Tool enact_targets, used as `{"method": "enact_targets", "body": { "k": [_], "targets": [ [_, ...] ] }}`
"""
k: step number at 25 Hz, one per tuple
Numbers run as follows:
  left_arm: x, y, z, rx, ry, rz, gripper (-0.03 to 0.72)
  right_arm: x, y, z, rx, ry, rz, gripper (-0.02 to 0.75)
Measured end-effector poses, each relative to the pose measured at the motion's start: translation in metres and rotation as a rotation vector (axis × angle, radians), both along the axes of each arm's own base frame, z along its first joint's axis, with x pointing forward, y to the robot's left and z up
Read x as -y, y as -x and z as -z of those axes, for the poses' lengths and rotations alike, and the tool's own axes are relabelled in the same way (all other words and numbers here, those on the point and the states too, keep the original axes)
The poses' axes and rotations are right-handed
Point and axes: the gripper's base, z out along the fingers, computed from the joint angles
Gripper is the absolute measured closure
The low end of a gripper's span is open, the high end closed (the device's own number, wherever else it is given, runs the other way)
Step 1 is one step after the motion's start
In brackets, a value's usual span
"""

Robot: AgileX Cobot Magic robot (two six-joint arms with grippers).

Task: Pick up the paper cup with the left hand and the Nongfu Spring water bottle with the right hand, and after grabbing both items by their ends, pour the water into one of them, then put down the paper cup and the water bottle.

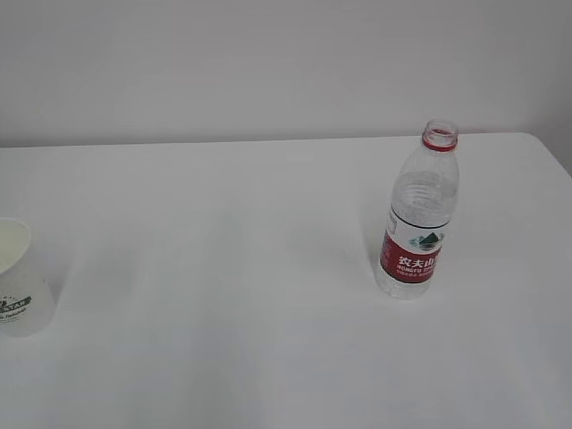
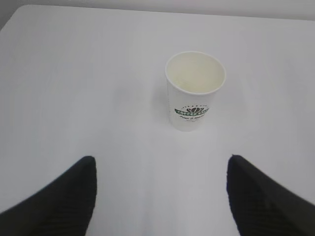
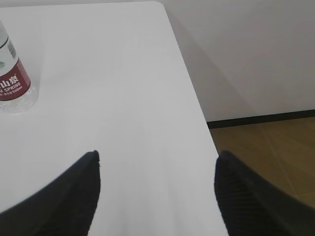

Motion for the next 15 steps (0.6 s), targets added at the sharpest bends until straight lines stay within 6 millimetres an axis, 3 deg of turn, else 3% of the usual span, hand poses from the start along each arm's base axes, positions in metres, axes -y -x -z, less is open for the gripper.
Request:
{"method": "enact_targets", "body": {
  "k": [15],
  "targets": [
    [0.0, 0.0, 0.0, 0.0, 0.0, 0.0, 0.1, 0.0, 0.0, 0.0, 0.0, 0.0, 0.0, 0.186]
  ]
}}
